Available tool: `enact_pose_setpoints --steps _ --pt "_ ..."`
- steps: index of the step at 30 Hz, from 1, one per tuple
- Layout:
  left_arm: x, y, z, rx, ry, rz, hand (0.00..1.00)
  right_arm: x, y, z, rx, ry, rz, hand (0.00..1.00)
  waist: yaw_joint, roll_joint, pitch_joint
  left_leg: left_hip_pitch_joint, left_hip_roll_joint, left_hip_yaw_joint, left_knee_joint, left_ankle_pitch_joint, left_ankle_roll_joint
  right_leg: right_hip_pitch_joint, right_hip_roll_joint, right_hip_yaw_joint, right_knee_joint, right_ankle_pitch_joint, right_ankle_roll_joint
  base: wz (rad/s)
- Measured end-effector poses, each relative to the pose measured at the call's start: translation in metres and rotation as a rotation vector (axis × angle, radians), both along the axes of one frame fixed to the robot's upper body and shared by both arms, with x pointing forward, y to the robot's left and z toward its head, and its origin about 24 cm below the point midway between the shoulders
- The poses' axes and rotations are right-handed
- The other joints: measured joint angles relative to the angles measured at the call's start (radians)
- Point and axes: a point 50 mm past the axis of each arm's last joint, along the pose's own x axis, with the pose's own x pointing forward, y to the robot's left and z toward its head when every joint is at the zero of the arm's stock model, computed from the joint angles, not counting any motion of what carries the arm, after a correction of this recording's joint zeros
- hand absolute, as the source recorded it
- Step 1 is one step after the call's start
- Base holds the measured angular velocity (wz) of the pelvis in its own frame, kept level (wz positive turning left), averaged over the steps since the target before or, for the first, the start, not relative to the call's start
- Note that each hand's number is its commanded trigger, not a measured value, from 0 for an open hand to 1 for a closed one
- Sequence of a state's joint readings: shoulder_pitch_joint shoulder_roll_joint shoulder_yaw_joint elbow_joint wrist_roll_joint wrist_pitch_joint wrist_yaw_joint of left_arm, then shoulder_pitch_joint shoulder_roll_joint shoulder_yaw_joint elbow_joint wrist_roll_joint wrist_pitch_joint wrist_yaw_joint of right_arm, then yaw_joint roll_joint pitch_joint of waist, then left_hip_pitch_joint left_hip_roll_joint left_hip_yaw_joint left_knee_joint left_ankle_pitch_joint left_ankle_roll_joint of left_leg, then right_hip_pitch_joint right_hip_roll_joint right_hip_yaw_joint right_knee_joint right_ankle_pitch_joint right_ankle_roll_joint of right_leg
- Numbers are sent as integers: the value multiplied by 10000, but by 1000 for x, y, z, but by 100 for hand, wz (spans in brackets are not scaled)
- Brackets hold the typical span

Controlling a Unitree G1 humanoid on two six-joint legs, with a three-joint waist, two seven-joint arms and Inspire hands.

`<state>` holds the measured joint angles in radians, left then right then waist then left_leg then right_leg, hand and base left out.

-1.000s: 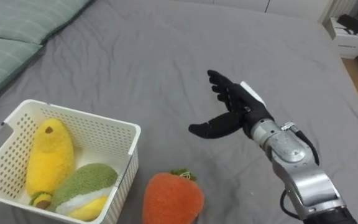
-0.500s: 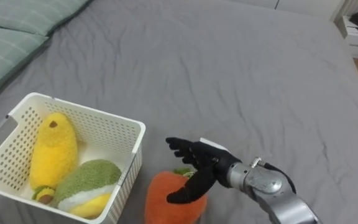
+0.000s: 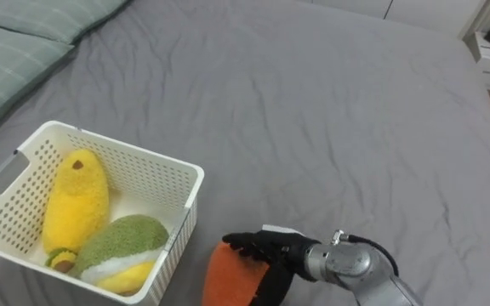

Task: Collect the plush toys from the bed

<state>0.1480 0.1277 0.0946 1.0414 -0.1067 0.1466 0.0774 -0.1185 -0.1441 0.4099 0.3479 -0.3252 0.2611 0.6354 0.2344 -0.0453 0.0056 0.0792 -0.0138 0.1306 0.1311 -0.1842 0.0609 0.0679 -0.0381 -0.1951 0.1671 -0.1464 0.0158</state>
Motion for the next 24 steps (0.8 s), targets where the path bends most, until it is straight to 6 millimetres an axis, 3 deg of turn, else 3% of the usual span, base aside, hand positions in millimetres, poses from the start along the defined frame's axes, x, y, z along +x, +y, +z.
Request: enact_pose_setpoints --steps 8,16,24 --pt "-1 -1 0 -52 40 20 0 2 0 -1 -1141 -556 385 0 55 22 17 -4 -4 -23 3 -7 3 11 -5 -28 -1 1 -2 0" --pt "4 -5 0 -76 -167 -223 0 6 -2 -3 -2440 -1827 76 0 36 159 96 -35 -9 -85 52 -11 4 -4 -7 -115 -7 1 -1 2" --pt "6 -9 0 -152 -287 -206 0 7 -12 -12 -3771 -2874 -436 0 -74 249 79 -61 -17 -109 47 -14 9 -22 -20 -186 -4 1 -1 0"
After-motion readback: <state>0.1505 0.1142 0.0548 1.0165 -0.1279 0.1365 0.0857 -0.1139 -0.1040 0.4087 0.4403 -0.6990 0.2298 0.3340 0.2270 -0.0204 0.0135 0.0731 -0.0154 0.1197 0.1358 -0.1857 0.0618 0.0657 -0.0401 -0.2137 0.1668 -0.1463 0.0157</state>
